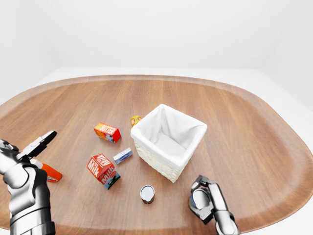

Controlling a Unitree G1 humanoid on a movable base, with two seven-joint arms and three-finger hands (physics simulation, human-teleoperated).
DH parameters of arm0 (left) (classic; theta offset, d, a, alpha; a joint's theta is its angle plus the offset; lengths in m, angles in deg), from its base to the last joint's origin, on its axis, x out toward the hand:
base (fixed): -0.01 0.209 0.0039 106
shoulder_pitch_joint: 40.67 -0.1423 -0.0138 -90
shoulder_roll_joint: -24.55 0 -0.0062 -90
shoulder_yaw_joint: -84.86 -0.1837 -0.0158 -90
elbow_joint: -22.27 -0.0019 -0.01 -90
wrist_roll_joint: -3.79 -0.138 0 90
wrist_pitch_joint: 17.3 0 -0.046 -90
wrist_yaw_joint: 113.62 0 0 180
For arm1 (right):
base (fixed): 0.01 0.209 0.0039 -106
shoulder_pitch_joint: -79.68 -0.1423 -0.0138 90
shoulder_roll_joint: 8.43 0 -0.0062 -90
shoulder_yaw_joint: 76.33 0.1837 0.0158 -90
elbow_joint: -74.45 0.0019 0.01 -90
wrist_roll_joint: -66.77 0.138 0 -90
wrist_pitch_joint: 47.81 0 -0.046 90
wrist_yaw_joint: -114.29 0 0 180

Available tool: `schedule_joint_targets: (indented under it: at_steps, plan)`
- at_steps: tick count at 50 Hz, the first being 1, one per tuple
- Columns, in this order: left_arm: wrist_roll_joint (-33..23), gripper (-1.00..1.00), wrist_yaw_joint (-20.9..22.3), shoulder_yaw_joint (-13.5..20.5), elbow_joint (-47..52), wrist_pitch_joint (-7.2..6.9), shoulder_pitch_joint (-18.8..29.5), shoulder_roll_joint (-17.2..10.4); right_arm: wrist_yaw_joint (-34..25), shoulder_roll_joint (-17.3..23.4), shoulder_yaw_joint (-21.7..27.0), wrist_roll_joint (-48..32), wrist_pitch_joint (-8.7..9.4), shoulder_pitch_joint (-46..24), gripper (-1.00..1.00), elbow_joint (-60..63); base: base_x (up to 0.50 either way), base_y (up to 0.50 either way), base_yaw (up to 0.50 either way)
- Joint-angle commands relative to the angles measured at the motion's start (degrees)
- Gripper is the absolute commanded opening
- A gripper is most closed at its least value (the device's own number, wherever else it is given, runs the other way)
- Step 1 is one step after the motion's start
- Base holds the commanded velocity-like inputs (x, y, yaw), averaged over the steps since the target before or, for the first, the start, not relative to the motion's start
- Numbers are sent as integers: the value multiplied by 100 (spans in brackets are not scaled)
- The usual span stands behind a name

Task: Pick up the alphabet soup, and put it in the basket.

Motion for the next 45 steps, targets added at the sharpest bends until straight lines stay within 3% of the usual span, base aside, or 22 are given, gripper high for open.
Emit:
schedule_joint_targets:
  at_steps: [1,13,36,38,40,45]
  plan:
    - [-7,100,5,-11,-40,0,18,-3,-289,-25,-40,504,-2,410,-100,1095,0,0,0]
    - [-41,100,20,-9,-81,0,29,9,-607,-66,75,512,-2,898,-100,2496,0,0,0]
    - [-46,100,-19,-80,-211,0,66,-21,-1168,-251,233,413,-2,1067,-100,4243,0,0,0]
    - [-45,100,-19,-77,-198,0,62,-19,-1246,-266,224,374,132,1067,-100,4511,0,0,0]
    - [-45,100,-29,-73,-153,0,55,-19,-1328,-285,211,322,397,1030,-100,4802,0,0,0]
    - [-40,100,-27,-60,-111,0,46,-18,-1393,-280,131,215,737,919,-100,5116,0,0,0]
